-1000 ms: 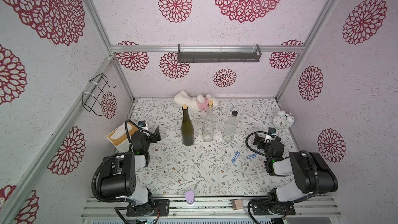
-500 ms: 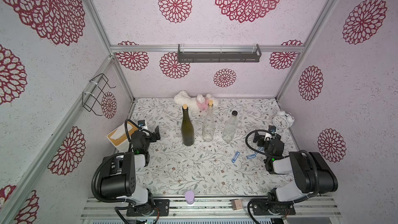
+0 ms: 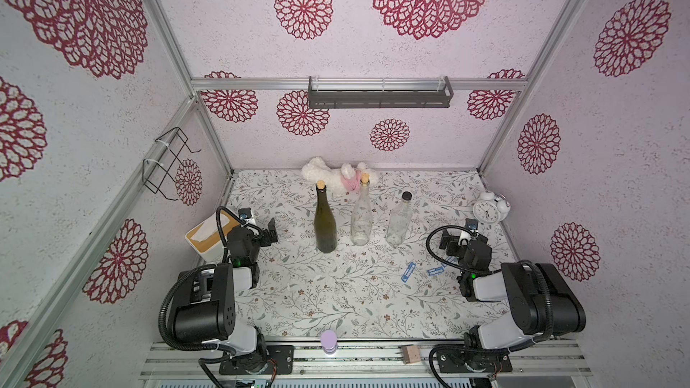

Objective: Remove the label from the bottle
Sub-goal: Reset both arms

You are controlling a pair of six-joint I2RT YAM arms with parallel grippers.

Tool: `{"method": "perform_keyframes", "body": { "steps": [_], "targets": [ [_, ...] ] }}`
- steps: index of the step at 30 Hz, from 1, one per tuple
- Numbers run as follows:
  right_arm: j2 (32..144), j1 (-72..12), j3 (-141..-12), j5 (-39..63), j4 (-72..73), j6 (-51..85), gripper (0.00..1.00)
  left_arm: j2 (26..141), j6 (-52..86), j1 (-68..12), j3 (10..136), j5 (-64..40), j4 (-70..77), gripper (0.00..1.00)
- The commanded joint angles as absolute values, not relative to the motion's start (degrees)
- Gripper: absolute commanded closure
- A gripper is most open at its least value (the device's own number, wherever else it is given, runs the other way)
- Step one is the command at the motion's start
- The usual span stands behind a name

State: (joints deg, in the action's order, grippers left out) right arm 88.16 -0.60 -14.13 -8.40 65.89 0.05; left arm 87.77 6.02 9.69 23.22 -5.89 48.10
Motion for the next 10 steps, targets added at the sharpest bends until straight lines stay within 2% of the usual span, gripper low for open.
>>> {"method": "perform_keyframes", "body": {
  "steps": [1, 10],
  "targets": [
    [87.85, -0.79, -15.20, -9.32, 67.21, 0.96, 0.01, 87.71, 5.98, 10.19, 23.98, -5.80, 48.33, 0.03],
    [87.83, -0.90, -15.51, -9.31, 66.80, 0.88, 0.01, 87.72, 5.99, 10.14, 24.00, -5.80, 48.25, 0.03]
  ]
}}
